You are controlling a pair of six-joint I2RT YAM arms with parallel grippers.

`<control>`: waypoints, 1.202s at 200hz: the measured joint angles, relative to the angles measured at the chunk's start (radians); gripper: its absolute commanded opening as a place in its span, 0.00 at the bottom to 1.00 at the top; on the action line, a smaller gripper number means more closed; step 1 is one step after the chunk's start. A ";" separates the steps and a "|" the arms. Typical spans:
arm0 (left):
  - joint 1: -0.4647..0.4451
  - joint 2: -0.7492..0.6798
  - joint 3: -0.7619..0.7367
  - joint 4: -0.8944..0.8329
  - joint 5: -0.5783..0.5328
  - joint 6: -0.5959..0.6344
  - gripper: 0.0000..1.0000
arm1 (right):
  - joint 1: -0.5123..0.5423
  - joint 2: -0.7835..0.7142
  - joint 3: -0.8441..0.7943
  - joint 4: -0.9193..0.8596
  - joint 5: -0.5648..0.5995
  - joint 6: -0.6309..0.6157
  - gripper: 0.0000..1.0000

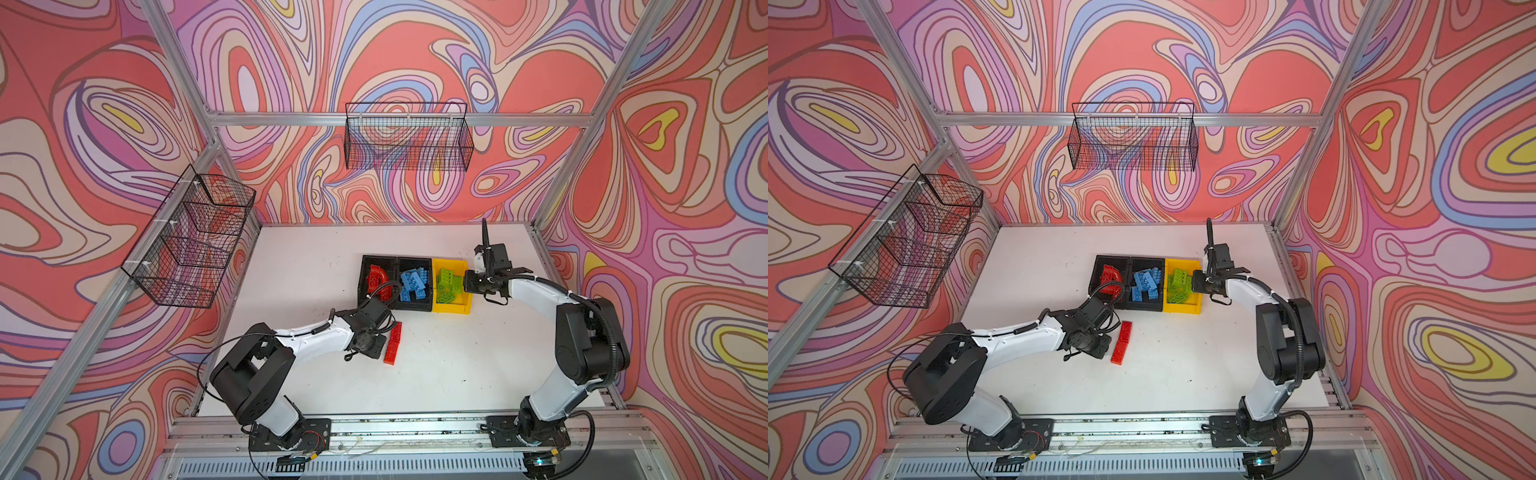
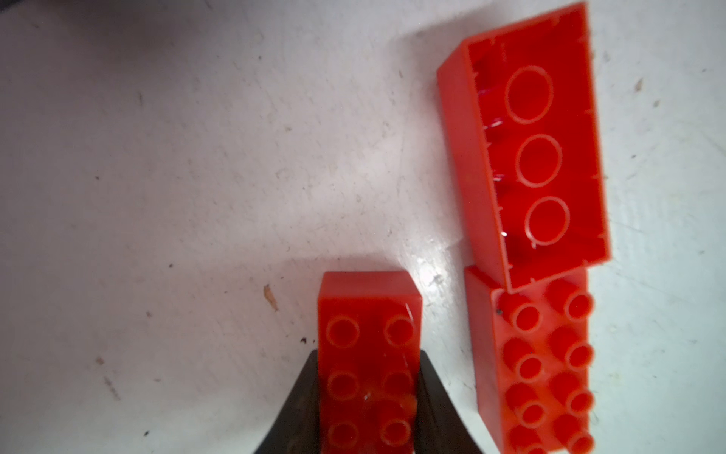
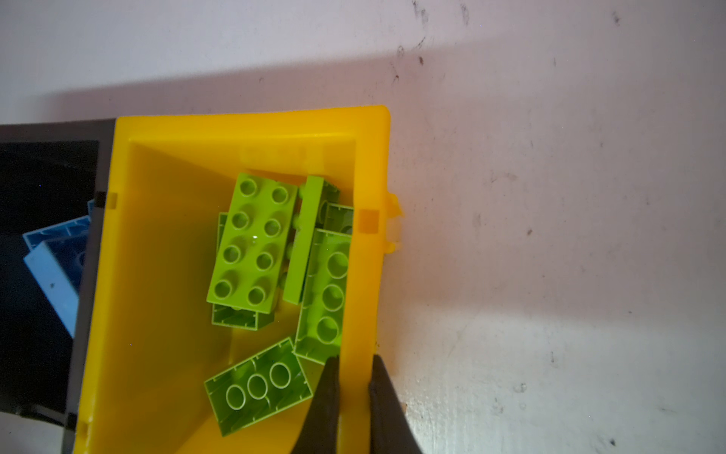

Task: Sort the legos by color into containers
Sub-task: 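Lower the left gripper and close it on another red brick, then carry the red brick into the red black compartment and release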

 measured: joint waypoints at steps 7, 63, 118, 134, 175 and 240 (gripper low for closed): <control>0.000 -0.007 0.000 -0.006 -0.007 0.006 0.24 | 0.000 0.000 0.000 0.000 0.000 0.000 0.02; 0.045 -0.077 0.147 -0.072 -0.055 0.048 0.25 | 0.000 0.000 0.000 0.000 0.000 0.000 0.02; 0.162 0.029 0.416 -0.050 -0.045 0.054 0.25 | 0.000 0.000 0.000 0.000 -0.002 0.004 0.02; 0.184 0.113 0.494 -0.039 -0.031 0.054 0.25 | 0.000 0.000 0.000 0.000 -0.002 0.005 0.02; 0.216 0.319 0.674 -0.013 -0.005 0.039 0.38 | 0.000 -0.003 0.000 -0.005 -0.002 0.008 0.02; 0.222 0.413 0.763 0.010 -0.009 0.039 0.58 | 0.000 -0.005 0.000 -0.013 -0.002 0.011 0.02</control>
